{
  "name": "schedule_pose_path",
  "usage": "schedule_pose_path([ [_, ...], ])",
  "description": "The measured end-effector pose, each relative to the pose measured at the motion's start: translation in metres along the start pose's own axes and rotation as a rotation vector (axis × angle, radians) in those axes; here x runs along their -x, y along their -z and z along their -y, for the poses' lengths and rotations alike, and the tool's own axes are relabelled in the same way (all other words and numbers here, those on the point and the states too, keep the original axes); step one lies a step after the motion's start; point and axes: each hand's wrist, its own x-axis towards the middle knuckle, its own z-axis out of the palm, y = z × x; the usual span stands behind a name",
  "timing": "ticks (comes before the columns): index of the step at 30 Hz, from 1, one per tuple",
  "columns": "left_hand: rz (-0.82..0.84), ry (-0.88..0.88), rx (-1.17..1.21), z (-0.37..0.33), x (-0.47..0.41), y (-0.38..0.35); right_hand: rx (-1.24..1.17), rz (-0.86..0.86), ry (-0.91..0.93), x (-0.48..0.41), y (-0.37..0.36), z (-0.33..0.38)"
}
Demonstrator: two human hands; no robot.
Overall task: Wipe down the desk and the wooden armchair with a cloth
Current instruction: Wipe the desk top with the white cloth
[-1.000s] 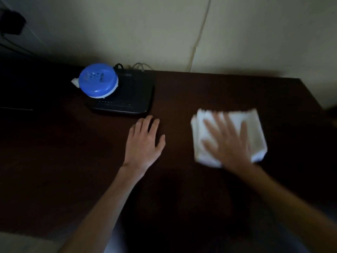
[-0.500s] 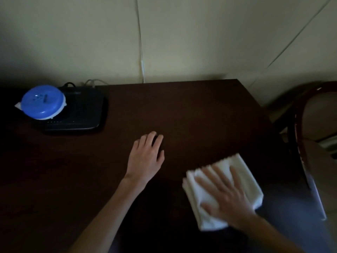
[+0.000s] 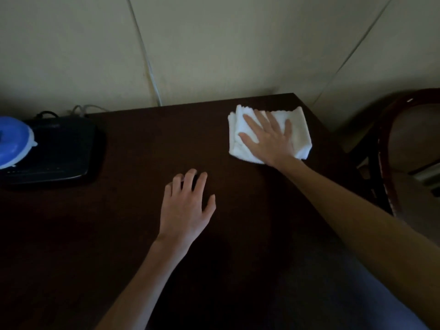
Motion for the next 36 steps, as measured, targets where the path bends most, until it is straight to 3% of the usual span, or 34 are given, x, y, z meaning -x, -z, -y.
schedule_pose_path([
  [7,0.039,-0.093,0.051,-0.029,-0.004,0.004,-0.025,-0.056,0.072,0.272,-0.019,-0.015],
  [11,0.051,-0.126,0.081,-0.05,-0.004,0.003,0.004,0.021,0.069,0.382,-0.024,-0.026],
  [15,0.064,-0.127,0.092,-0.056,-0.007,0.002,-0.05,0.032,0.048,0.336,-0.012,-0.036],
  [22,0.056,-0.087,0.08,-0.054,-0.013,-0.001,-0.011,0.056,-0.01,0.089,0.012,-0.057],
  [26,0.007,-0.066,0.061,-0.06,-0.016,-0.008,-0.032,0.019,-0.068,0.01,0.007,-0.065],
  [32,0.049,-0.043,0.052,-0.065,-0.016,-0.005,-0.049,0.015,-0.09,0.018,0.008,-0.066],
  [36,0.102,-0.07,0.053,-0.06,-0.015,-0.001,-0.025,0.054,-0.085,0.113,0.005,-0.066],
])
